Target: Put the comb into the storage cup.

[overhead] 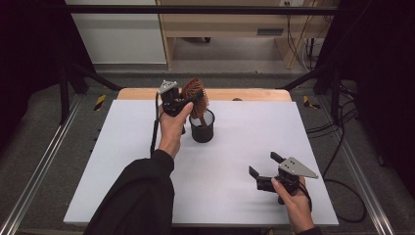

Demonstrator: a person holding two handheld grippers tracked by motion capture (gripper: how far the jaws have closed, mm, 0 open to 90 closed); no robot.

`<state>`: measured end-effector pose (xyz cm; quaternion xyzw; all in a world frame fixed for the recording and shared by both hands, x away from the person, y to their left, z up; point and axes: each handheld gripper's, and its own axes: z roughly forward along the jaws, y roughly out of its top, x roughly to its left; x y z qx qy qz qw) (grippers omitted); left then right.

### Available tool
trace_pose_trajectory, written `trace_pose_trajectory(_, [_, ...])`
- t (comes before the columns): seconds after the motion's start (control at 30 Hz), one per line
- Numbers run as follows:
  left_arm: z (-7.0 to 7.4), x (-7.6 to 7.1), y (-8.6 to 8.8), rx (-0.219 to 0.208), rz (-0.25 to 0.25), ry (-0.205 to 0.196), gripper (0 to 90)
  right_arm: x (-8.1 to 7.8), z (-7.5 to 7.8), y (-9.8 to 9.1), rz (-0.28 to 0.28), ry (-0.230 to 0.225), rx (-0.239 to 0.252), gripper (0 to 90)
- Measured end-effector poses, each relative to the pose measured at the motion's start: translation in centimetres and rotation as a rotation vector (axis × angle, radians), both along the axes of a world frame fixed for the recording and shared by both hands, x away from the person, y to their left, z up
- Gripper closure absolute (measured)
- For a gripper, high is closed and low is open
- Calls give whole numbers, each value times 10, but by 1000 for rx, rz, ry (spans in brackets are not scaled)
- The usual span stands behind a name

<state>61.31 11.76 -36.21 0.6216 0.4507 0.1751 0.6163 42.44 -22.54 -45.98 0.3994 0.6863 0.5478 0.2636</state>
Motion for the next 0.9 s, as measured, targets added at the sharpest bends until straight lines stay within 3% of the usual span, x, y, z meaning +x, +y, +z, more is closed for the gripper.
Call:
trace_pose_trajectory(0.33, [-1, -1, -1, 1, -10, -7, 493, 0, -1, 1, 8, -1, -6, 35])
trace_pose_trajectory(0.9, [-4, 5, 6, -22, -2, 16, 484, 0, -1, 0, 10, 3, 0, 34])
